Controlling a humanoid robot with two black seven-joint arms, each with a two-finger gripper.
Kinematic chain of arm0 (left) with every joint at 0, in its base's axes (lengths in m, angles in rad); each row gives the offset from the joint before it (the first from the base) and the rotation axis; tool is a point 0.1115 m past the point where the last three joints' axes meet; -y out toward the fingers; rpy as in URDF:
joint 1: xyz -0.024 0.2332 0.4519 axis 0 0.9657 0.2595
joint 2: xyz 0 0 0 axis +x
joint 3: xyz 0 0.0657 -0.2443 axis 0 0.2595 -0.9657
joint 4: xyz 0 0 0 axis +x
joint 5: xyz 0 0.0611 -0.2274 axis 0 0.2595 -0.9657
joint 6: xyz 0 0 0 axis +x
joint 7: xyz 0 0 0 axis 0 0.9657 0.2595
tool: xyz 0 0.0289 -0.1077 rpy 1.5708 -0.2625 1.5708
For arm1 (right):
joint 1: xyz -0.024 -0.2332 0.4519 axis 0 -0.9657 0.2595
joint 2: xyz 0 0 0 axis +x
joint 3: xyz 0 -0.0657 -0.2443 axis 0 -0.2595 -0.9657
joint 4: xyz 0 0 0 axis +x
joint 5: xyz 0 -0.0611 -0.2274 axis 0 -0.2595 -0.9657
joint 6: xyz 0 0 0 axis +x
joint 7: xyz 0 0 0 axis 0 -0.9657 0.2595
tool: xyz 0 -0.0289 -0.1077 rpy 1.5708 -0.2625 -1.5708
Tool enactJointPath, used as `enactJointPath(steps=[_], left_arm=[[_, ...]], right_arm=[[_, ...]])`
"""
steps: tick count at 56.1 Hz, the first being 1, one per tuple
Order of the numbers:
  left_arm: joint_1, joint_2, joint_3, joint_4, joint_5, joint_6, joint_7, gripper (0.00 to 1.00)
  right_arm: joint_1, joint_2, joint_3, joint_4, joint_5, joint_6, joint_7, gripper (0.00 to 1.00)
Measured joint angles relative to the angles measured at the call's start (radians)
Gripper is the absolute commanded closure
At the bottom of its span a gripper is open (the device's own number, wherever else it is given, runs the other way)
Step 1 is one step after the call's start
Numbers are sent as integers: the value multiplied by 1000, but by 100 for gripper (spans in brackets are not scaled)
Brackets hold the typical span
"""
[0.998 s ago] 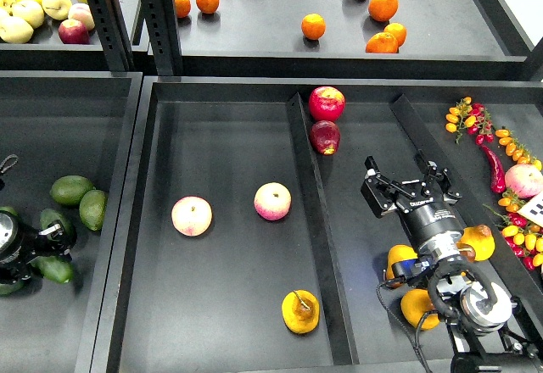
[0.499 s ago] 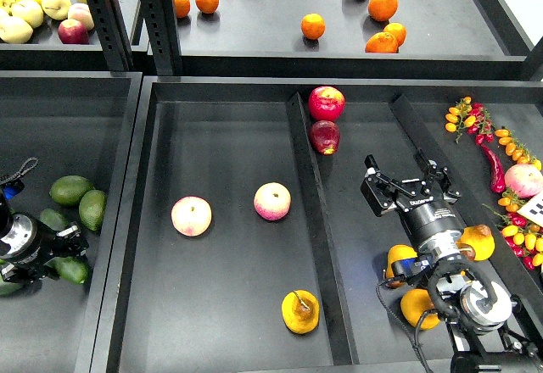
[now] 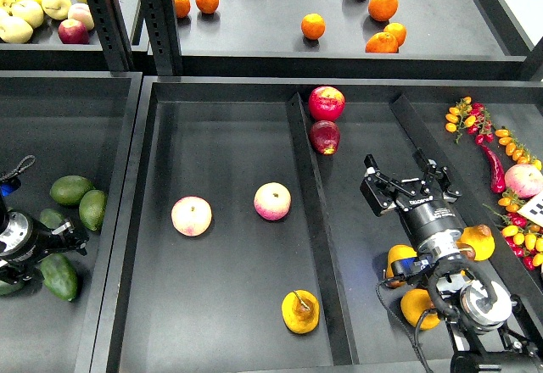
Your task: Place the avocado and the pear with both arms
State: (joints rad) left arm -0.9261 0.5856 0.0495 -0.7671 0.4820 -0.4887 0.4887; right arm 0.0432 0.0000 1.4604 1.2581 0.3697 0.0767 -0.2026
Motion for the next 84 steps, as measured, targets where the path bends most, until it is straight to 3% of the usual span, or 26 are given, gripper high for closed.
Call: enactJointPath(steps=[5, 21, 39, 50, 52, 65, 84], left_arm=[[-10, 6, -45, 2, -7, 0, 0, 5], [1, 29, -373, 8, -81, 0, 0, 5], [41, -25, -613, -12, -250, 0, 0, 5], [177, -82, -830, -35, -289, 0, 0, 5], [254, -120, -928, -54, -291, 0, 0, 5], [492, -277, -1220, -143, -292, 0, 0, 5], [638, -521, -1492, -297, -320, 0, 0, 5]], right_arm=[[-1, 0, 1, -2, 0, 0, 0, 0], [-9, 0, -6, -5, 4, 0, -3, 0], [-19, 0, -9, -16, 5, 1, -6, 0], [-19, 0, -25, -24, 5, 1, -8, 0], [-19, 0, -30, -25, 4, 2, -8, 0], [-23, 0, -34, -47, 3, 2, -9, 0], [-26, 0, -107, -44, 2, 14, -9, 0]])
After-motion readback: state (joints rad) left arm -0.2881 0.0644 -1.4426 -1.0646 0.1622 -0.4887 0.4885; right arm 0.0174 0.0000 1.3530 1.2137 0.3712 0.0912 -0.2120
